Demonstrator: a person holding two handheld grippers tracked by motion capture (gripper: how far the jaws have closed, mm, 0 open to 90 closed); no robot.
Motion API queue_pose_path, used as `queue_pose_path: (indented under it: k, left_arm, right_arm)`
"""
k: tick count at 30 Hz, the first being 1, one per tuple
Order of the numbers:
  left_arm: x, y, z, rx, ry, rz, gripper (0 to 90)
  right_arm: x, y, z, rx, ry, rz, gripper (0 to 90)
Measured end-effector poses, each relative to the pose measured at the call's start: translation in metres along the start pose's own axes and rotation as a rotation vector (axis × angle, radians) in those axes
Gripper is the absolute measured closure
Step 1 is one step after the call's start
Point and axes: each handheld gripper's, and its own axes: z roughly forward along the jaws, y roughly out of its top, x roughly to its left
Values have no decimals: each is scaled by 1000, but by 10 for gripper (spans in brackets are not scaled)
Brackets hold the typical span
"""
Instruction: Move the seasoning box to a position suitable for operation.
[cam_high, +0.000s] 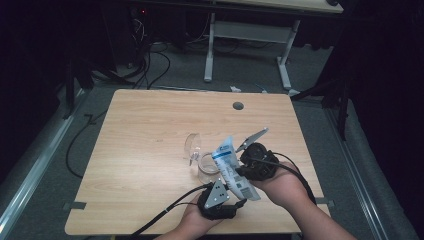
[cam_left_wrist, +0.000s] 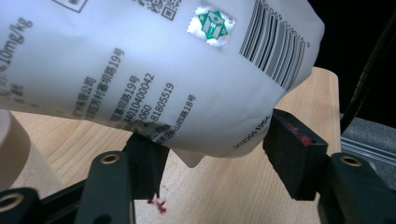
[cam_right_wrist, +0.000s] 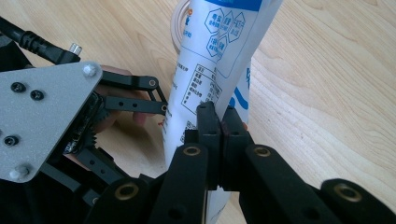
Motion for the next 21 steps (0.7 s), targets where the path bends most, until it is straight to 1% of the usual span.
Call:
queue_pose_path:
  k: [6,10,16,20,21]
  left_arm:
    - [1,0,-4,8,2,-7,456]
    - [2,1,-7,1,4,-14,471]
    - [1,3,-9,-1,3,-42,483]
    - [0,3,-10,-3,4,-30,486]
    - [0,2,-11,-2,3,-21,488]
  right_arm:
    - [-1,0,2,8,-2,2,896]
    - [0,2,4,8,-1,0,895]
    - [2,6,6,10,0,-1,895]
    - [1,8,8,16,-3,1,896]
    - [1,8,8,18,-3,0,896]
